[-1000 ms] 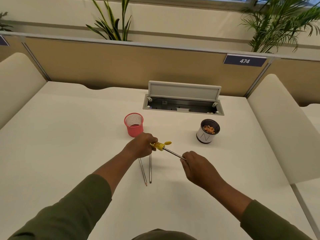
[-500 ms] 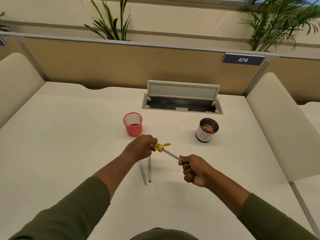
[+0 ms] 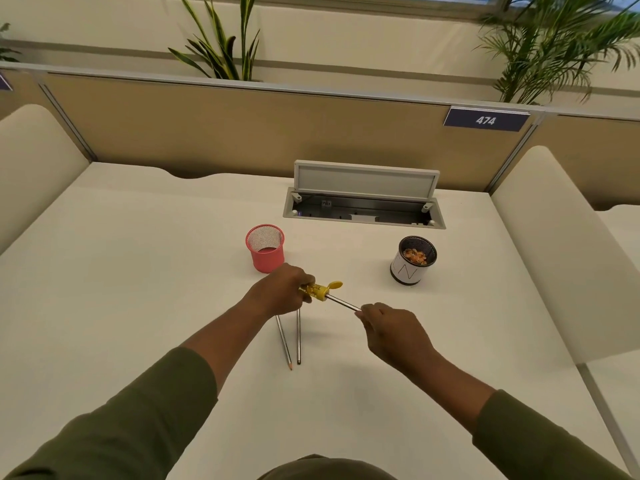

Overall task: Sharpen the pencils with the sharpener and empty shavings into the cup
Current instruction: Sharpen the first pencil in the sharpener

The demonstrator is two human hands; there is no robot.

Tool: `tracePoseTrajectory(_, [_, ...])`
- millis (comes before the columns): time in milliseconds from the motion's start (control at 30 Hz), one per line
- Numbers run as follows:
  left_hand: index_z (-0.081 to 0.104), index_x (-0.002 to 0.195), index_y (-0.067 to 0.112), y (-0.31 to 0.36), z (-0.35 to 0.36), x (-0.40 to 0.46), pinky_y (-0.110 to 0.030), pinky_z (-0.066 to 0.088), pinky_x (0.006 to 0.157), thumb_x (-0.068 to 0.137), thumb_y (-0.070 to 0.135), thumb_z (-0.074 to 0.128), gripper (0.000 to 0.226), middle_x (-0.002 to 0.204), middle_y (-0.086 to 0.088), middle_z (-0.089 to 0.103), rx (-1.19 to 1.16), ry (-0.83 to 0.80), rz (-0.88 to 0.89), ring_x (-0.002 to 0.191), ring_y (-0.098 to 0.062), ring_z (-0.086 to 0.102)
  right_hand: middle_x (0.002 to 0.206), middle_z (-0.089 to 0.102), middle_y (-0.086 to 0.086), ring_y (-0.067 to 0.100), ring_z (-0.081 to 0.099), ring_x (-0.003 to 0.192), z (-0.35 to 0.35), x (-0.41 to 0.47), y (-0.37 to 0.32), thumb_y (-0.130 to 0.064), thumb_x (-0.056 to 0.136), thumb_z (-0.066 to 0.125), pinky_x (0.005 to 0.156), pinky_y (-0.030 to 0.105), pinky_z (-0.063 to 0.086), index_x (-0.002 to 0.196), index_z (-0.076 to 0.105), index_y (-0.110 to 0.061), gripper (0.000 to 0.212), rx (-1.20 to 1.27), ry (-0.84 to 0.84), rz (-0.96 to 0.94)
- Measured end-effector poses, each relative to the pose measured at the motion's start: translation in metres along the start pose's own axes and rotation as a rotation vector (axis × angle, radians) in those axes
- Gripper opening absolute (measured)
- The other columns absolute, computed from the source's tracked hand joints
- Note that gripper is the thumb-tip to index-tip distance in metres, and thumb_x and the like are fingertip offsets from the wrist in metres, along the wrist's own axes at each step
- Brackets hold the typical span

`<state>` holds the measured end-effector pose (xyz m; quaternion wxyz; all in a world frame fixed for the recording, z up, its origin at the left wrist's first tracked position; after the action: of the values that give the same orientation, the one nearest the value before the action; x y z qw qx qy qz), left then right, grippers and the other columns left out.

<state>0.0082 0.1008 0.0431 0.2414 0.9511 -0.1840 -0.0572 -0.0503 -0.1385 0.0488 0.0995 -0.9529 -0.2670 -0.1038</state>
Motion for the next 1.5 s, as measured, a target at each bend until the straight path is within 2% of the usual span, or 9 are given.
tracePoseTrajectory(200, [0.071,0.093,0.01,-0.001,0.003,-0.004,-0.04,0.057,0.065,0.072,-0.005,0.067,0.026,0.087,-0.007,0.07,0.005,0.059,0.044,0.074,-0.023,0.064,0.055,0.026,-0.003,0.009,0.018,0.042,-0.013,0.013,-0.006,-0.027,0.099,0.05,0.037,0.019,0.018,0.076,0.055,-0.009,0.029,1.424,-0.535,1.164])
tracePoseTrajectory(300, [0.072,0.094,0.009,-0.001,0.003,-0.005,-0.04,0.057,0.066,0.072,-0.004,0.068,0.025,0.087,-0.007,0.071,-0.018,0.04,0.028,0.073,-0.022,0.065,0.056,0.028,-0.003,0.01,0.019,0.044,-0.019,0.014,-0.006,-0.029,0.099,0.049,0.039,0.02,0.018,0.08,0.056,-0.007,0.029,1.352,-0.578,1.074])
tracePoseTrajectory(433, [0.073,0.089,0.01,-0.004,-0.002,-0.003,-0.043,0.055,0.068,0.073,-0.001,0.068,0.02,0.083,-0.008,0.07,-0.037,0.008,-0.007,0.074,-0.022,0.063,0.071,0.057,0.001,0.018,0.05,0.058,-0.016,0.009,-0.008,-0.031,0.095,0.05,0.05,0.03,0.04,0.089,0.057,-0.014,0.02,0.412,-0.29,0.368])
tracePoseTrajectory(567, [0.074,0.098,0.009,-0.004,-0.006,-0.002,-0.04,0.057,0.071,0.074,0.003,0.072,0.024,0.089,-0.009,0.072,-0.045,-0.018,-0.028,0.078,-0.022,0.064,0.059,0.042,0.002,0.021,0.036,0.042,-0.007,-0.001,0.0,-0.03,0.097,0.049,0.035,0.031,0.03,0.08,0.056,-0.013,0.025,-0.145,-0.036,-0.105])
tracePoseTrajectory(733, [0.072,0.096,0.01,-0.001,-0.003,-0.002,-0.04,0.056,0.068,0.075,-0.002,0.068,0.025,0.087,-0.007,0.07,-0.03,0.014,-0.01,0.076,-0.021,0.063,0.054,0.047,0.003,0.024,0.04,0.04,-0.003,0.0,-0.005,-0.03,0.099,0.044,0.038,0.032,0.031,0.07,0.055,-0.011,0.036,-0.001,-0.044,-0.007])
tracePoseTrajectory(933, [0.07,0.089,0.009,-0.001,0.002,-0.006,-0.031,0.051,0.059,0.073,-0.002,0.069,0.02,0.082,-0.007,0.069,-0.013,0.087,0.044,0.07,-0.021,0.062,0.055,0.027,-0.003,0.009,0.019,0.041,-0.022,0.019,-0.01,-0.026,0.099,0.052,0.036,0.019,0.018,0.08,0.056,-0.006,0.028,1.437,-0.501,1.183])
tracePoseTrajectory(1267, [0.073,0.091,0.008,-0.002,0.0,-0.005,-0.032,0.05,0.064,0.076,0.003,0.07,0.016,0.084,-0.009,0.07,-0.036,0.015,-0.019,0.073,-0.021,0.06,0.062,0.047,0.001,0.02,0.039,0.044,-0.009,0.001,-0.004,-0.028,0.094,0.053,0.039,0.031,0.028,0.08,0.054,-0.014,0.02,-0.015,-0.142,-0.012])
tracePoseTrajectory(1367, [0.073,0.093,0.009,0.0,-0.001,-0.003,-0.031,0.051,0.064,0.075,0.001,0.069,0.02,0.086,-0.009,0.071,-0.042,0.022,-0.003,0.073,-0.02,0.061,0.056,0.045,0.001,0.021,0.032,0.037,-0.006,-0.001,0.002,-0.03,0.097,0.043,0.036,0.028,0.021,0.075,0.055,-0.014,0.031,-0.124,-0.11,-0.054])
tracePoseTrajectory(1500, [0.071,0.093,0.009,-0.003,0.0,-0.003,-0.04,0.057,0.067,0.074,-0.004,0.066,0.022,0.086,-0.009,0.07,-0.038,0.074,0.05,0.075,-0.022,0.064,0.055,0.047,0.0,0.019,0.038,0.046,-0.009,0.009,-0.014,-0.031,0.099,0.046,0.045,0.03,0.032,0.07,0.054,-0.012,0.036,0.412,-0.224,0.347])
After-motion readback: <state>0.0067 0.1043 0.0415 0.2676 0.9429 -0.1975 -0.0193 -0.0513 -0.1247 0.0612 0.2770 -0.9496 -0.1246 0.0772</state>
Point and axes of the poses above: each hand's wrist, its own x-axis towards the middle knuckle, its own z-axis out of the palm, y = z × x, the point moved 1 cm from there along x, towards the middle knuckle
